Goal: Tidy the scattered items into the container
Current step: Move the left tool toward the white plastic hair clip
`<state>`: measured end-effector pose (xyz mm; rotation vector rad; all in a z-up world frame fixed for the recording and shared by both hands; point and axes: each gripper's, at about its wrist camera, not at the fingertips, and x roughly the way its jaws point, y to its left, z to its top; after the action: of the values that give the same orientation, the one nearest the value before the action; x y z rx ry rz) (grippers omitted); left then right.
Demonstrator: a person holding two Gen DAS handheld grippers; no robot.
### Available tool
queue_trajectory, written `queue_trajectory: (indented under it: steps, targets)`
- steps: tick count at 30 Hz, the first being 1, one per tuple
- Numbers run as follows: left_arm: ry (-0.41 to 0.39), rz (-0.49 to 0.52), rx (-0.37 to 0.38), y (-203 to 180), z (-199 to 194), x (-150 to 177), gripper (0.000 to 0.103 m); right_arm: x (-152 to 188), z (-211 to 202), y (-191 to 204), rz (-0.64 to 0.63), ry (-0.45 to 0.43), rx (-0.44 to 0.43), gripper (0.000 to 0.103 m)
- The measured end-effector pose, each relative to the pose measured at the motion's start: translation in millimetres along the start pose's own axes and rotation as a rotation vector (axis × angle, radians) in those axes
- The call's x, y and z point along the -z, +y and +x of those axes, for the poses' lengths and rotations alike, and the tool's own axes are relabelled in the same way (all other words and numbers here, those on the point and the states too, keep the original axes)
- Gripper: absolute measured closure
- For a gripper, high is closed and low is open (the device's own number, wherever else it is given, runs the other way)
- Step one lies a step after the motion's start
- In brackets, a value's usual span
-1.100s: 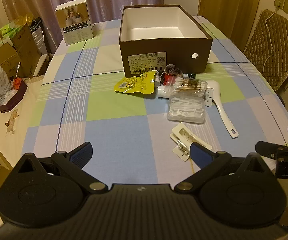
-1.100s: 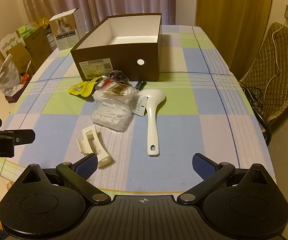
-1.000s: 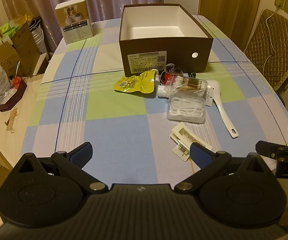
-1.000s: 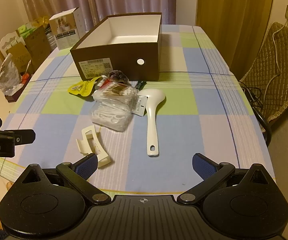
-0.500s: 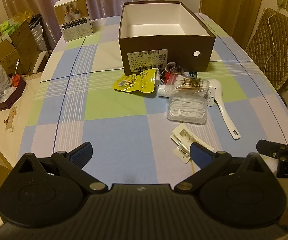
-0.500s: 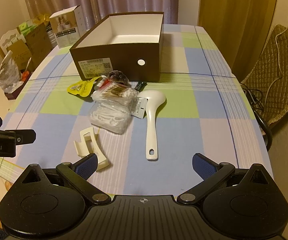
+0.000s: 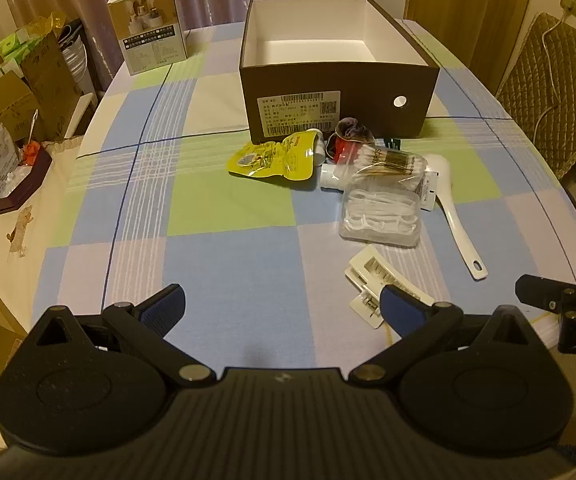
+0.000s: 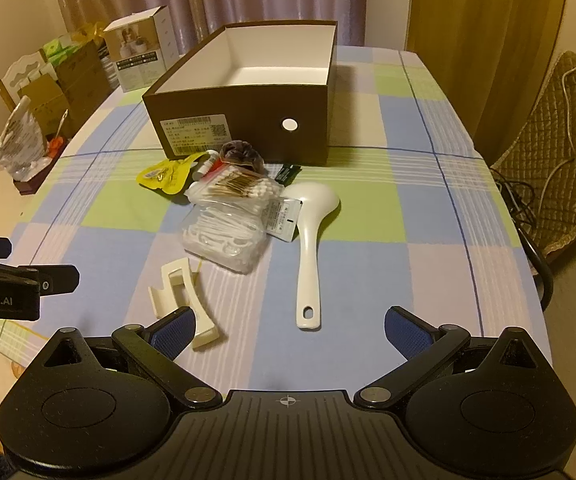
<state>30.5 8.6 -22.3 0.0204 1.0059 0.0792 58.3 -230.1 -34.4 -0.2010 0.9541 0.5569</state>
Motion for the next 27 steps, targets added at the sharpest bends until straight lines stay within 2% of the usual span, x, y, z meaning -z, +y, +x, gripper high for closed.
queue_trajectory:
  steps: [15, 27]
  targets:
    - [0.044, -0.011, 0.013, 0, 16, -6, 0.001, -5, 10, -6, -0.026, 0.014, -0.028, 0.0]
    - [0.09, -0.022, 0.047, -6, 34, -3, 0.001, -6, 25, -28, 0.015, 0.071, -0.077, 0.0]
